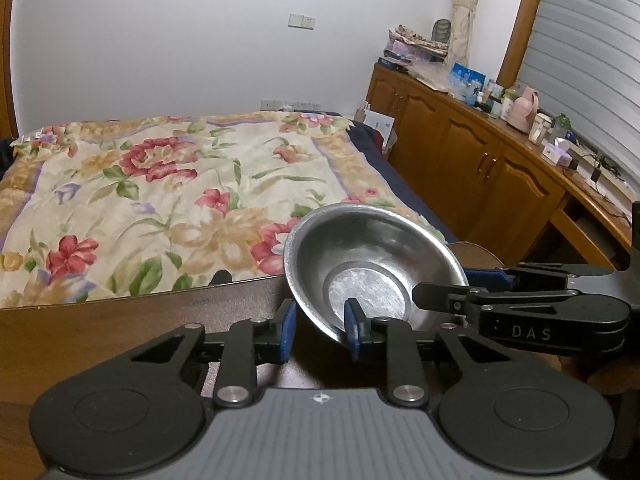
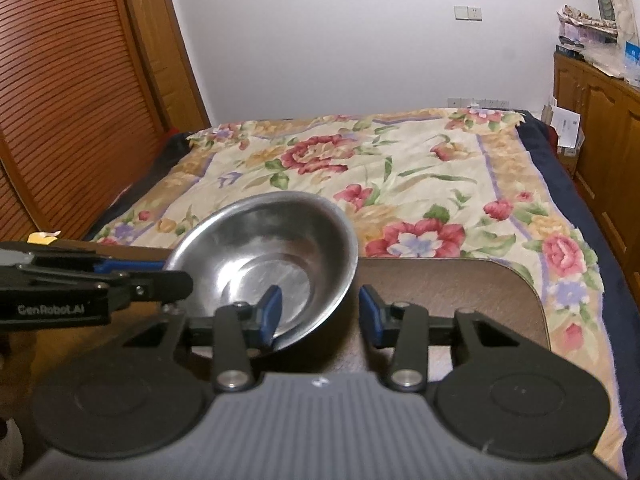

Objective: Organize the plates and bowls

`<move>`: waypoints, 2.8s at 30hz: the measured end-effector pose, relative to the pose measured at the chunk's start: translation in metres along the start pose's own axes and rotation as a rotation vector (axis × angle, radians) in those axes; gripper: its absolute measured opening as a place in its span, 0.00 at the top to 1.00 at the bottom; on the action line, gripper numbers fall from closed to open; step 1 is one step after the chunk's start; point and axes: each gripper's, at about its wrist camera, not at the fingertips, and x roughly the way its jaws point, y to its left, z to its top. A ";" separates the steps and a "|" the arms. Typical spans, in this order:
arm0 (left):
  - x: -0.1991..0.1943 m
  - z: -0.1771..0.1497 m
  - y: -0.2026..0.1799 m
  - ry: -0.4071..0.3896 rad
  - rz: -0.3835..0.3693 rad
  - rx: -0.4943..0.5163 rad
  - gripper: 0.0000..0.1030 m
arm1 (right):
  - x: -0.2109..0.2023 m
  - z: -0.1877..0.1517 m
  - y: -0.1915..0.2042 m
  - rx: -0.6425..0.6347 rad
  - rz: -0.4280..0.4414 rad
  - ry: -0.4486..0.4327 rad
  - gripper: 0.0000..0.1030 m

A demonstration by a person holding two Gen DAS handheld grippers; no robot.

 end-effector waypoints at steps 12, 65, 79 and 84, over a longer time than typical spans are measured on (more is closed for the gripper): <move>-0.010 -0.002 0.001 0.002 -0.014 -0.008 0.76 | -0.009 -0.002 -0.002 0.048 0.051 0.007 0.75; -0.179 -0.068 -0.052 -0.141 -0.075 0.119 0.77 | -0.154 -0.059 0.057 -0.020 0.023 -0.118 0.75; -0.201 -0.099 -0.053 -0.122 -0.057 0.133 0.77 | -0.165 -0.082 0.069 -0.004 0.056 -0.121 0.75; -0.206 -0.115 -0.054 -0.122 -0.049 0.137 0.77 | -0.165 -0.095 0.072 0.001 0.063 -0.112 0.75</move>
